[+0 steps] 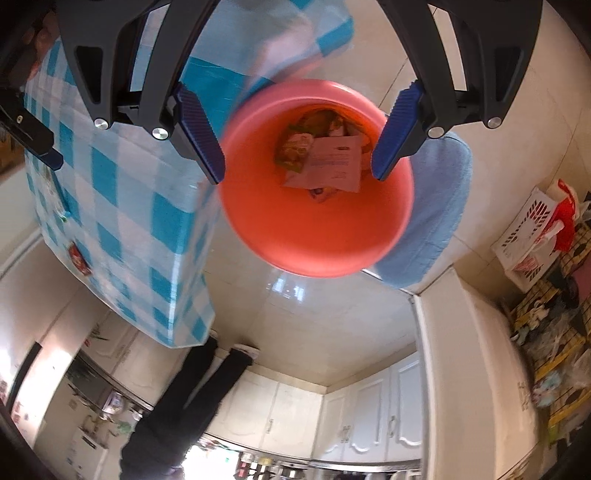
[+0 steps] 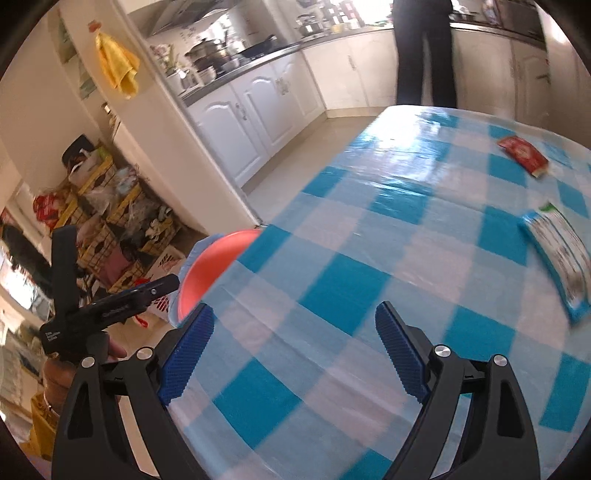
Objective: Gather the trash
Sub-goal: 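Move both open tools back over the table toward the remaining bags, then grasp the blue-white-green barcode snack bag with the right tool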
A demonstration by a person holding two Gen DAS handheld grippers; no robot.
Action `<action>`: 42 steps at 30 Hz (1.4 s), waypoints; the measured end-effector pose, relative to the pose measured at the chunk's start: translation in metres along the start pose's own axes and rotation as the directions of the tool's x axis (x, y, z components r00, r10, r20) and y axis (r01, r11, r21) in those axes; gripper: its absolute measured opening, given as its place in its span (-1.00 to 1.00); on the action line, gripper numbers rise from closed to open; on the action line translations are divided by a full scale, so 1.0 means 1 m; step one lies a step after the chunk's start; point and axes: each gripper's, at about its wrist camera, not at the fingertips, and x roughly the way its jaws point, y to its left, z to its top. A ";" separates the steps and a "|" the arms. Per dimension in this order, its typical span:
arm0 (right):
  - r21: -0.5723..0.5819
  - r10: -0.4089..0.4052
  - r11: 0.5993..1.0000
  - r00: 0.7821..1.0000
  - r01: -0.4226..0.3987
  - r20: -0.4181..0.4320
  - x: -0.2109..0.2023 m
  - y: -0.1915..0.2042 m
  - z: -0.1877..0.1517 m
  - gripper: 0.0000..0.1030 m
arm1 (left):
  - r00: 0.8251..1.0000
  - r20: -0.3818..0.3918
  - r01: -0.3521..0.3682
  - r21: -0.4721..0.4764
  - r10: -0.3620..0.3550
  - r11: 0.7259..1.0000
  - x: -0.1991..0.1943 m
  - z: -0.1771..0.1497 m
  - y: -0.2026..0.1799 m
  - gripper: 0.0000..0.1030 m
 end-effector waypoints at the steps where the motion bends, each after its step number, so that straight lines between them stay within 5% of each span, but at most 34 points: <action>1: 0.013 -0.002 1.000 1.000 0.002 0.003 -0.003 -0.004 -0.002 0.71 | 1.000 -0.002 0.004 0.008 -0.004 1.000 0.000 0.000 -0.004 0.59; 19: 0.207 -0.095 0.976 0.989 0.070 0.117 -0.080 -0.089 -0.038 0.77 | 0.992 -0.056 0.123 0.211 -0.113 0.970 -0.014 -0.026 -0.110 0.59; 26: 0.190 -0.156 0.973 0.978 0.128 0.139 -0.103 -0.116 -0.047 0.77 | 0.987 -0.083 0.153 0.282 -0.134 0.947 -0.013 -0.035 -0.143 0.60; 42: 0.091 -0.257 0.963 0.965 0.252 0.048 -0.068 -0.191 -0.001 0.77 | 0.982 -0.127 0.176 0.314 -0.142 0.933 0.014 -0.024 -0.178 0.60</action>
